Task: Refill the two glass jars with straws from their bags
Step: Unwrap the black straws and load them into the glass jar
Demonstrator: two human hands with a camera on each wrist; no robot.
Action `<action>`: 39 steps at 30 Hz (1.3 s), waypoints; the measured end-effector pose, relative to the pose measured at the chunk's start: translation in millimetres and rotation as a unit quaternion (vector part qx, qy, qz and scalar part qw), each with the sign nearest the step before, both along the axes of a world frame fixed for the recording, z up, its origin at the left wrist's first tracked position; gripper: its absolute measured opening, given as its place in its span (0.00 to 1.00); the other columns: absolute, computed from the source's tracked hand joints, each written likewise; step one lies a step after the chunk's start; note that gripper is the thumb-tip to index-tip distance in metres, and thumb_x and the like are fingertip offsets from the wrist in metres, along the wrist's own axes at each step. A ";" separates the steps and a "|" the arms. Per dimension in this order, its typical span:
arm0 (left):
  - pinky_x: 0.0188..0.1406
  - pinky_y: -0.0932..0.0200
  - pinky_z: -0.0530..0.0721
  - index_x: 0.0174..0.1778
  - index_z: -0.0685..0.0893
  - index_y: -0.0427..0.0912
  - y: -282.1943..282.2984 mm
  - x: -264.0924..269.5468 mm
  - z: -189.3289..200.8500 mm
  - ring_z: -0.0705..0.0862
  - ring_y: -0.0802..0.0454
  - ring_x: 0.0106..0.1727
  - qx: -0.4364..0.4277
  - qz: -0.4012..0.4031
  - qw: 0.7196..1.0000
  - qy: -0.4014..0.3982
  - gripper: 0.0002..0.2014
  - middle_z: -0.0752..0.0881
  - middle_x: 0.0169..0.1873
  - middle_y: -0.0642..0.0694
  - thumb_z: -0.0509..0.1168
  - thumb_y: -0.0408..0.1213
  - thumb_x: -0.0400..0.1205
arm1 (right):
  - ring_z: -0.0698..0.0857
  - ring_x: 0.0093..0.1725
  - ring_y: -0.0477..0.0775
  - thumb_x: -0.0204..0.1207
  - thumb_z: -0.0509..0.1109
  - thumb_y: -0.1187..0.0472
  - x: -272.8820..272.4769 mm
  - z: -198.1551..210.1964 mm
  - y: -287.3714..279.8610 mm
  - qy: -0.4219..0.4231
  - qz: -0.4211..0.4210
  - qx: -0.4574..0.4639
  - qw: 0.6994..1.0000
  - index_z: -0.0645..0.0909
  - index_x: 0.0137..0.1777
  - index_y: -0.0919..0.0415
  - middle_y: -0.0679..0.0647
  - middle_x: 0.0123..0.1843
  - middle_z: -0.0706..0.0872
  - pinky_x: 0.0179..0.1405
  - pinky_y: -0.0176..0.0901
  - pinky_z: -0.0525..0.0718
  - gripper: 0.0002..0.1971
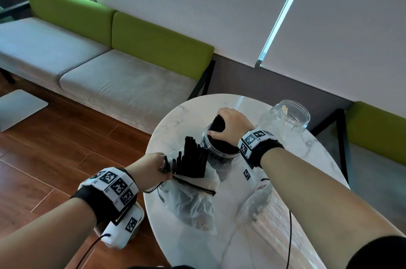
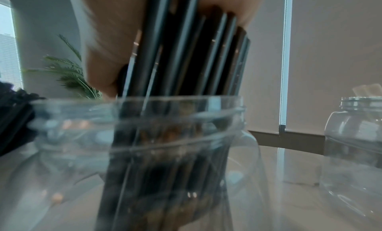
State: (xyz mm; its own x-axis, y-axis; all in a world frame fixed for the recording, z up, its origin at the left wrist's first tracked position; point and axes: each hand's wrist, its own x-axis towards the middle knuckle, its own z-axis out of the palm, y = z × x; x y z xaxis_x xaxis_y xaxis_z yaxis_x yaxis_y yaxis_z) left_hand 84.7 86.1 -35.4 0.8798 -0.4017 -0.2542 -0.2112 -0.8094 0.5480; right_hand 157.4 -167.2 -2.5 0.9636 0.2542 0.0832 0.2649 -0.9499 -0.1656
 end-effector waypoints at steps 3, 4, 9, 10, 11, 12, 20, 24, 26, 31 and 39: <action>0.49 0.61 0.76 0.49 0.81 0.32 -0.5 -0.6 0.1 0.82 0.46 0.52 0.001 0.004 1.000 0.004 0.12 0.80 0.47 0.44 0.68 0.38 0.77 | 0.76 0.55 0.53 0.68 0.76 0.46 -2.0 -1.4 -2.5 0.009 0.018 0.049 0.999 0.75 0.59 0.58 0.51 0.55 0.79 0.55 0.44 0.76 0.25; 0.49 0.62 0.76 0.50 0.81 0.32 -0.8 -0.5 0.2 0.82 0.46 0.52 0.001 0.004 1.000 0.005 0.12 0.81 0.47 0.44 0.68 0.38 0.77 | 0.76 0.58 0.53 0.68 0.76 0.46 -1.9 -2.6 -3.6 0.010 0.025 0.053 0.998 0.76 0.62 0.56 0.51 0.57 0.79 0.57 0.43 0.75 0.26; 0.48 0.63 0.75 0.52 0.81 0.32 -1.8 -0.6 0.5 0.81 0.47 0.52 0.005 0.003 1.000 0.005 0.13 0.81 0.47 0.44 0.68 0.38 0.78 | 0.78 0.54 0.56 0.68 0.77 0.45 4.0 -6.6 -2.6 0.005 0.019 0.038 0.999 0.79 0.52 0.62 0.51 0.48 0.79 0.49 0.39 0.69 0.22; 0.46 0.64 0.74 0.51 0.81 0.32 -2.0 -0.5 0.4 0.81 0.47 0.52 0.003 0.003 1.000 0.002 0.13 0.80 0.46 0.45 0.68 0.38 0.78 | 0.78 0.52 0.56 0.67 0.78 0.45 4.5 -6.9 -2.5 0.003 0.014 0.045 0.999 0.79 0.49 0.61 0.51 0.47 0.78 0.48 0.39 0.69 0.22; 0.44 0.66 0.72 0.51 0.81 0.32 -2.1 -1.0 0.9 0.80 0.48 0.51 0.003 0.002 1.000 0.003 0.13 0.79 0.44 0.46 0.68 0.38 0.78 | 0.78 0.51 0.55 0.66 0.78 0.45 4.4 -6.9 -2.4 -0.003 0.006 0.059 0.998 0.78 0.47 0.60 0.50 0.46 0.77 0.47 0.39 0.69 0.21; 0.42 0.68 0.70 0.52 0.81 0.32 -2.3 -1.5 1.8 0.80 0.49 0.50 0.003 0.001 1.000 0.003 0.13 0.78 0.42 0.48 0.67 0.38 0.78 | 0.77 0.48 0.54 0.65 0.79 0.46 4.2 -6.7 -2.6 -0.015 -0.010 0.084 0.996 0.76 0.45 0.59 0.49 0.44 0.76 0.45 0.39 0.69 0.20; 0.31 0.78 0.72 0.42 0.75 0.40 -3.0 -4.6 8.5 0.76 0.52 0.44 -0.017 -0.002 1.000 0.003 0.07 0.71 0.33 0.57 0.67 0.36 0.78 | 0.74 0.45 0.53 0.72 0.71 0.44 7.3 -3.3 -3.3 -0.044 -0.171 0.185 0.967 0.70 0.39 0.57 0.48 0.41 0.74 0.45 0.46 0.74 0.18; 0.33 0.79 0.72 0.47 0.80 0.37 -2.9 -5.1 9.9 0.76 0.53 0.44 -0.028 -0.009 1.000 -0.001 0.06 0.71 0.32 0.59 0.67 0.35 0.78 | 0.76 0.53 0.55 0.76 0.62 0.37 6.6 -1.7 -7.4 0.009 -0.202 0.137 0.970 0.76 0.44 0.58 0.51 0.49 0.76 0.58 0.53 0.77 0.22; 0.33 0.77 0.72 0.48 0.80 0.36 -2.8 -4.9 9.8 0.76 0.53 0.45 -0.028 -0.008 1.000 0.003 0.07 0.71 0.33 0.59 0.68 0.35 0.78 | 0.77 0.59 0.55 0.77 0.59 0.36 3.4 -1.3 -15.1 0.023 -0.195 0.158 0.968 0.80 0.50 0.59 0.52 0.54 0.78 0.63 0.52 0.76 0.25; 0.31 0.77 0.71 0.37 0.74 0.43 -1.0 -4.5 8.3 0.76 0.54 0.44 -0.027 -0.001 1.000 0.017 0.08 0.72 0.33 0.57 0.68 0.35 0.78 | 0.70 0.72 0.48 0.76 0.55 0.32 -28.9 -7.0 -39.3 -0.037 -0.071 0.244 0.966 0.69 0.75 0.58 0.51 0.72 0.74 0.74 0.43 0.66 0.36; 0.30 0.74 0.71 0.43 0.75 0.41 -5.8 -4.8 10.3 0.77 0.53 0.45 -0.021 0.009 0.999 0.022 0.07 0.73 0.33 0.57 0.68 0.35 0.77 | 0.58 0.82 0.54 0.65 0.62 0.24 -45.2 -32.2 -45.4 -0.043 -0.018 0.157 0.986 0.53 0.83 0.57 0.54 0.83 0.59 0.81 0.51 0.58 0.53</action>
